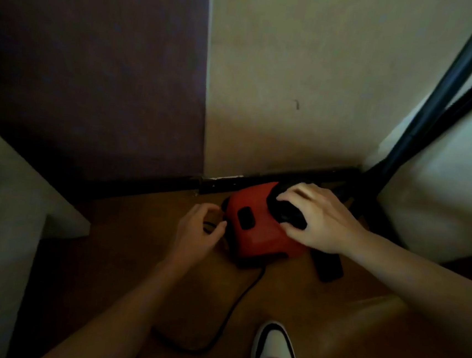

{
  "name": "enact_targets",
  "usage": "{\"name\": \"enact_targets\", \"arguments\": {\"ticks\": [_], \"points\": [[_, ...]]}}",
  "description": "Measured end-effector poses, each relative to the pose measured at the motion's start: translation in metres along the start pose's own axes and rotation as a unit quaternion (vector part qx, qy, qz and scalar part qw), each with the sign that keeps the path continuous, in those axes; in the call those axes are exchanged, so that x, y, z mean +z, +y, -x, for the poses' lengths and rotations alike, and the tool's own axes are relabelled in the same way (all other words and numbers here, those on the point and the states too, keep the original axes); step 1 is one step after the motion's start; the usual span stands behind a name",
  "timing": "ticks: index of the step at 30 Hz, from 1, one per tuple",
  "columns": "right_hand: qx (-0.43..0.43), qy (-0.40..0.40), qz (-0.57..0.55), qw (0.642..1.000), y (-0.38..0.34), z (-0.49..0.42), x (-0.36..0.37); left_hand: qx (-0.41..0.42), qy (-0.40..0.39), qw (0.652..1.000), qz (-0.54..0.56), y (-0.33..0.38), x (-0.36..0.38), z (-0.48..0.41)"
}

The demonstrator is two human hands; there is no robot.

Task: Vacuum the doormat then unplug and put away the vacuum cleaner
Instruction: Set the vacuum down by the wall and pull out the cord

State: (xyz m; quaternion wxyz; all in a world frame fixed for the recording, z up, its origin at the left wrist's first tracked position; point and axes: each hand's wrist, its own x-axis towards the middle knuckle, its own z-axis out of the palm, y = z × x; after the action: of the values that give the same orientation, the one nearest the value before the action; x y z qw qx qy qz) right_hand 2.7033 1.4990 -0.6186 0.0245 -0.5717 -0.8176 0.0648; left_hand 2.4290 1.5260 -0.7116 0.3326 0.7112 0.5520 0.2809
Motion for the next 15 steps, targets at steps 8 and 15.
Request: {"name": "enact_targets", "arguments": {"ticks": [8,15], "points": [[0.034,0.059,0.056,0.996,0.04,-0.049,0.06,0.055,-0.116,0.985,-0.119,-0.058,0.039,-0.04],[0.012,0.156,0.117,0.981,0.039,-0.046,0.087,0.109,-0.127,0.982,-0.087,-0.076,0.048,-0.042]]}}
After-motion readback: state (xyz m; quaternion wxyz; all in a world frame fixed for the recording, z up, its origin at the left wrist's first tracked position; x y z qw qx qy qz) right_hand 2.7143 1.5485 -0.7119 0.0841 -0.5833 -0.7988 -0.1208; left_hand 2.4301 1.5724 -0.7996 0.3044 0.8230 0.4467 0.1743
